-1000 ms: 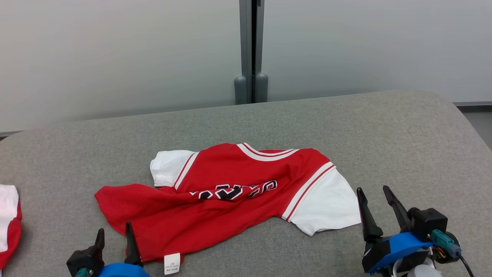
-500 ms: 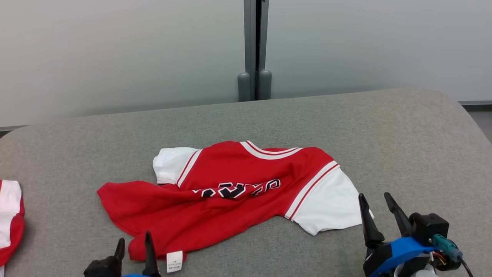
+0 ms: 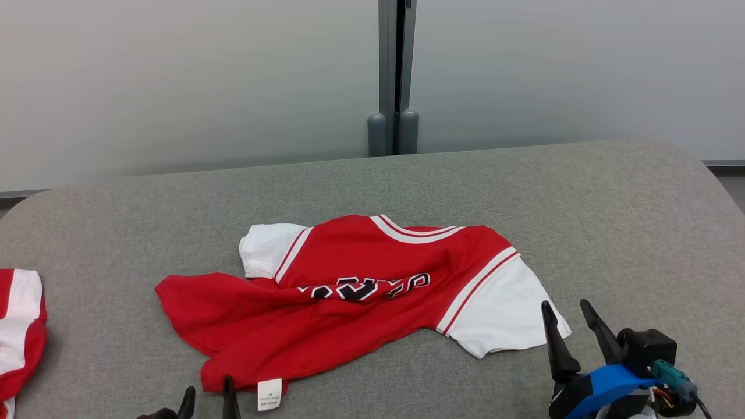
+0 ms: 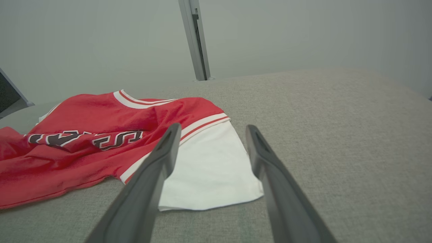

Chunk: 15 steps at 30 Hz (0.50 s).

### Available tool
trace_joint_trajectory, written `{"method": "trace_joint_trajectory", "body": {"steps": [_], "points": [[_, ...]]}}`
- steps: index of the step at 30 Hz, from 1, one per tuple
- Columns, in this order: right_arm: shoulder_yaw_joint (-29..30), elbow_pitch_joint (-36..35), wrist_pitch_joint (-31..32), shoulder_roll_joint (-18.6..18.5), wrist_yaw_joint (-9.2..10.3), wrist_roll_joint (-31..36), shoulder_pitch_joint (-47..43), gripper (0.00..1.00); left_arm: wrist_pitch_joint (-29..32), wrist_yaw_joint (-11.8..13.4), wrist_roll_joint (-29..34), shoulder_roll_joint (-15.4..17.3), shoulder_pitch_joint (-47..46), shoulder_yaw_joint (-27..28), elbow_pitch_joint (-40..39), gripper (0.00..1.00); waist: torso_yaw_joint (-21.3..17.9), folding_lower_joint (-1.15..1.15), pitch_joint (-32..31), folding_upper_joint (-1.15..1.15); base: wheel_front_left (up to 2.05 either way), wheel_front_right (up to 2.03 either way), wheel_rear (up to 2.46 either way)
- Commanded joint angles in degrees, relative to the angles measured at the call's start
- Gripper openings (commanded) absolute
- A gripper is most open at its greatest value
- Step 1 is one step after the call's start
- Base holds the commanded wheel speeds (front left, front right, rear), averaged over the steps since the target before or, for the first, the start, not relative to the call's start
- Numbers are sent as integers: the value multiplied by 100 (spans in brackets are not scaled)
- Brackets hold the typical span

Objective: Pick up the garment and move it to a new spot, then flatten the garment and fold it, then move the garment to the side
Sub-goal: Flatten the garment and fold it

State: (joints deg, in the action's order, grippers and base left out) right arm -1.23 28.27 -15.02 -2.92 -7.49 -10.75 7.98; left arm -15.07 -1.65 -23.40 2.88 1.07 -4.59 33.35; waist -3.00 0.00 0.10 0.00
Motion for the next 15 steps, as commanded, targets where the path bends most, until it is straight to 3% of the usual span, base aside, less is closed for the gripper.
{"method": "trace_joint_trajectory", "body": {"steps": [1, 15], "points": [[-4, 5, -23, -1, -1, -38, -67, 100, -15, -50, -33, 1, 5, 21, 25, 100, 1, 0, 1, 0, 0, 0, 0], [-81, 56, -23, -1, -1, -62, -17, 100, -15, -444, -266, 0, -137, 89, 90, 100, -19, 0, 85, 0, 0, 0, 0]]}}
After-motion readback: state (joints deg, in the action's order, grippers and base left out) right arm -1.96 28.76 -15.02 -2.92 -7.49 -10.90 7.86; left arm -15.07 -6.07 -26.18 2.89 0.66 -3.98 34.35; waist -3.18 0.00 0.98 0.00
